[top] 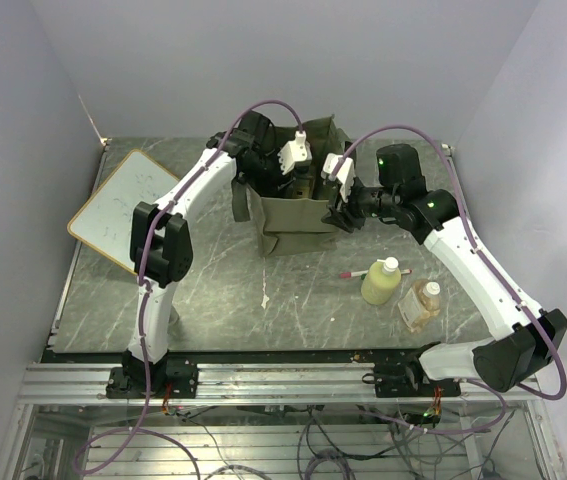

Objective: Place the personal care products into the canvas bag
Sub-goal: Place the care product in the canvas bag.

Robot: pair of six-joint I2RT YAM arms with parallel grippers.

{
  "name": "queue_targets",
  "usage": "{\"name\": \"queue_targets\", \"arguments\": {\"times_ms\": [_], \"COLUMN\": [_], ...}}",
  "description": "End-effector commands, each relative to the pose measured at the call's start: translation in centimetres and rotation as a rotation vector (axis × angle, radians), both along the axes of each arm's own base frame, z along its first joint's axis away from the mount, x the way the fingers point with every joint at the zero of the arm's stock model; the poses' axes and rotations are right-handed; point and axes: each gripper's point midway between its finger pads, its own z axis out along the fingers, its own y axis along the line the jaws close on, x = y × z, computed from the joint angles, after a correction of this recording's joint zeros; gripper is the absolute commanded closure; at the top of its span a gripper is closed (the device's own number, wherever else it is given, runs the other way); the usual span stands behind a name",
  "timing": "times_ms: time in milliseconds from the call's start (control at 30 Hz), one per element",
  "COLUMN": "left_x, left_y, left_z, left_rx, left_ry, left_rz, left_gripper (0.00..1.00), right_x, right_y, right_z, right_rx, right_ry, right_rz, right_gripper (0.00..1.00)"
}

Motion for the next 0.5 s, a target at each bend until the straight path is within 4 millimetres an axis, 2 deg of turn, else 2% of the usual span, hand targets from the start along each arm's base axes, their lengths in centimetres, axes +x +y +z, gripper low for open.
{"name": "queue_targets", "arguments": {"times_ms": [0,267,467], "left_x": [2.4,1.3,0.6], "left_y": [-0.3,-1.6,-1.8], "left_z": [2.5,0.9,-0.5], "left_rx": [-0.027,-0.035,-0.01], "left_ry": [-0.143,-0.092,-0.048], "left_rz": [-0.011,-0.053,-0.053], "left_gripper": [0.89,0.83,0.79], "right_x": [0.7,0.8,0.8], "right_y": [0.1,-0.1,-0.1], "right_z": [1.5,1.4,1.5], "right_rx": [0.023,0.015,0.015], "right_ry": [-0.046,-0.047,-0.052], "right_rz": [-0.01,-0.015,-0.018], "right_gripper": [0.63,0.62,0.63]}}
